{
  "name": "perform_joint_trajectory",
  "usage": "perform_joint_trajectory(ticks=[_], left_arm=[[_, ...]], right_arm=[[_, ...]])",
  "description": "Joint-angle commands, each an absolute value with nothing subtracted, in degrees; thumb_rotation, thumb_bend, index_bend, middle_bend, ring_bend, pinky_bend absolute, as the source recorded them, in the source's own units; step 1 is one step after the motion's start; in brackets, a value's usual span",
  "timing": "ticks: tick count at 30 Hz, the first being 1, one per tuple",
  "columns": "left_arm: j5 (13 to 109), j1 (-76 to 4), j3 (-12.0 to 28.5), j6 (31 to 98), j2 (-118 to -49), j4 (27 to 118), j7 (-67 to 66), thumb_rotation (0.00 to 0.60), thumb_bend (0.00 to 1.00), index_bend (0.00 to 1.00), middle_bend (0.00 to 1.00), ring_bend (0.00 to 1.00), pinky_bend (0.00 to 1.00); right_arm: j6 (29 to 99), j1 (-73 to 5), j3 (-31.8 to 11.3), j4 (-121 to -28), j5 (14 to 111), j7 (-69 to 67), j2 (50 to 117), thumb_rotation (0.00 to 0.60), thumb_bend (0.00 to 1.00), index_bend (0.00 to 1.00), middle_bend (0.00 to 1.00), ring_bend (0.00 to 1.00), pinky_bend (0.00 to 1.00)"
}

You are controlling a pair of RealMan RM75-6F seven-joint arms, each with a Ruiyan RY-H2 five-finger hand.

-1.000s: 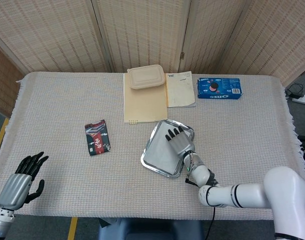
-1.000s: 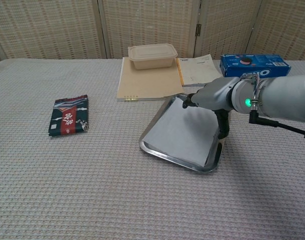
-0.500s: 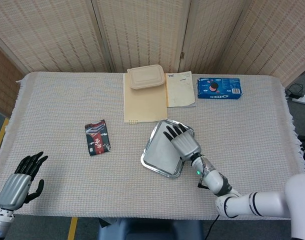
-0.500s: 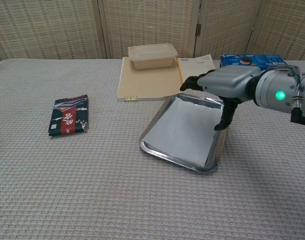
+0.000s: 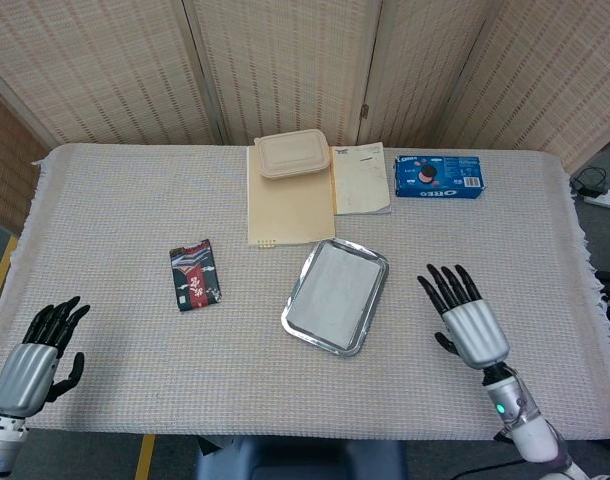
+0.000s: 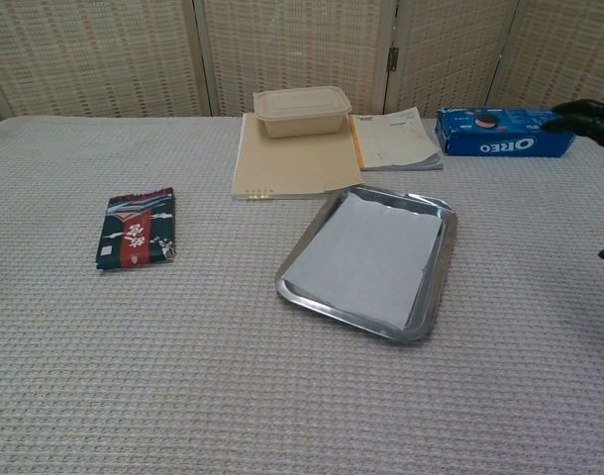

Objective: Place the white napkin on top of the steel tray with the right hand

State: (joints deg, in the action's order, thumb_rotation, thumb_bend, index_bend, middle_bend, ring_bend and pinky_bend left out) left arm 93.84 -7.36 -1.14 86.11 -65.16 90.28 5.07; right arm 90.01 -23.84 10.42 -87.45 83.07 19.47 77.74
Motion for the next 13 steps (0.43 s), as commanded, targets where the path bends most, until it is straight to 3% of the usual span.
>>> perform_joint_trajectory(ticks=[1, 6, 13], left_arm=[[93.96, -7.35, -0.96, 86.39, -65.52, 89.95, 4.91, 0.6, 0.67, 0.0, 0.0, 0.0, 0.0], [95.53, -7.29, -0.77, 88.02, -67.04, 88.58, 3.81, 0.6, 0.67, 0.0, 0.0, 0.0, 0.0], [95.74, -6.97, -0.79, 88.66, -67.97, 88.01, 2.02, 0.6, 0.67, 0.0, 0.0, 0.0, 0.0]], right_arm=[[98.21, -14.23, 13.37, -80.63, 86.78, 13.89, 77.02, 0.6, 0.24, 0.0, 0.0, 0.0, 0.0], [101.22, -11.54, 10.72, -82.52, 87.1, 10.92, 73.54, 0.6, 0.24, 0.0, 0.0, 0.0, 0.0], [97.25, -10.56, 9.64, -85.4, 87.26, 11.09, 70.91, 0.6, 0.24, 0.0, 0.0, 0.0, 0.0]])
